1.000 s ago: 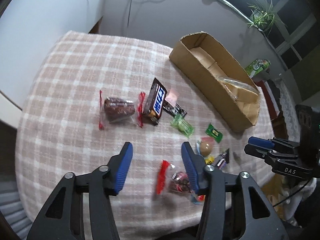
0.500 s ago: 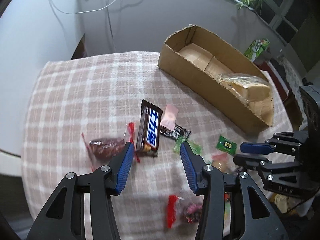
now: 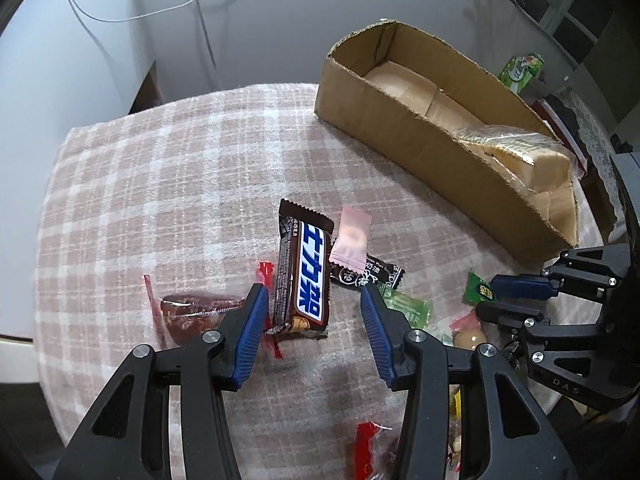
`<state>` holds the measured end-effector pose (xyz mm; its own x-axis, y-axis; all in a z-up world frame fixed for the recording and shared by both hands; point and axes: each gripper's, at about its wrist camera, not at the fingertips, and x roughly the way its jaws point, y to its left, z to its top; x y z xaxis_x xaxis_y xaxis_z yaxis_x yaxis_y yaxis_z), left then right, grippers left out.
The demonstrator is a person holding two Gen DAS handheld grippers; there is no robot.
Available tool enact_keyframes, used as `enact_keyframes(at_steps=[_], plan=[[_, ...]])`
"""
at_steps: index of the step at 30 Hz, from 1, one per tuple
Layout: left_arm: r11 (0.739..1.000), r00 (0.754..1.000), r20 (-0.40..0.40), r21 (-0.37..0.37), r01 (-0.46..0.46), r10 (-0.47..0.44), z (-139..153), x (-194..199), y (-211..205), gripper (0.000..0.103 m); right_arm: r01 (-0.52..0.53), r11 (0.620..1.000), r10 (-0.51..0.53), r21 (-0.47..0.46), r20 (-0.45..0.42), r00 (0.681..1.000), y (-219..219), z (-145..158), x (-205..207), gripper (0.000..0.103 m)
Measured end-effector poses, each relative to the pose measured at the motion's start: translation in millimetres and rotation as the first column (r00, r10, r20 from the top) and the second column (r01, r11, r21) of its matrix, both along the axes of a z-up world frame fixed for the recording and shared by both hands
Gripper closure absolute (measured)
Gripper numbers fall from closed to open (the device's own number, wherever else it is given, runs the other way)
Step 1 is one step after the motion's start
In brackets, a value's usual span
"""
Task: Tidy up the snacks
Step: 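Grasp the blue-wrapped chocolate bar with the left gripper while the right grasps a green candy, then carry both snacks over the box while the right gripper releases the green candy inside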
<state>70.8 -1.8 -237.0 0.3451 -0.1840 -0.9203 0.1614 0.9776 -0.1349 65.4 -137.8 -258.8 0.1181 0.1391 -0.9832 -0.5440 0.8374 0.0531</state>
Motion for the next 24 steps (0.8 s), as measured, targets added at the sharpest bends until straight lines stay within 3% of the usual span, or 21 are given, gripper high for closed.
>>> enact_keyframes(at_steps=[11,14,24], plan=[[1.0,1.0,-0.013,0.013,0.003,-0.003,-7.9,9.0,-1.8,0.057,0.007,1.0,-0.006,0.021,-0.02,1.0,1.2,-3.3,2.7,0.08],[1.0,1.0,-0.013,0.025,0.002,-0.001,-10.1,10.6,-0.1,0.074,0.018,0.999,-0.017,0.033,-0.023,1.0,-1.2,-0.9,0.5,0.082],[0.995,0.998,-0.02,-0.076,-0.06,0.059,-2.3,3.5,26.7,0.076,0.101,0.988,-0.095,0.12,-0.051,0.994,-28.6,7.2,-2.0,0.084]])
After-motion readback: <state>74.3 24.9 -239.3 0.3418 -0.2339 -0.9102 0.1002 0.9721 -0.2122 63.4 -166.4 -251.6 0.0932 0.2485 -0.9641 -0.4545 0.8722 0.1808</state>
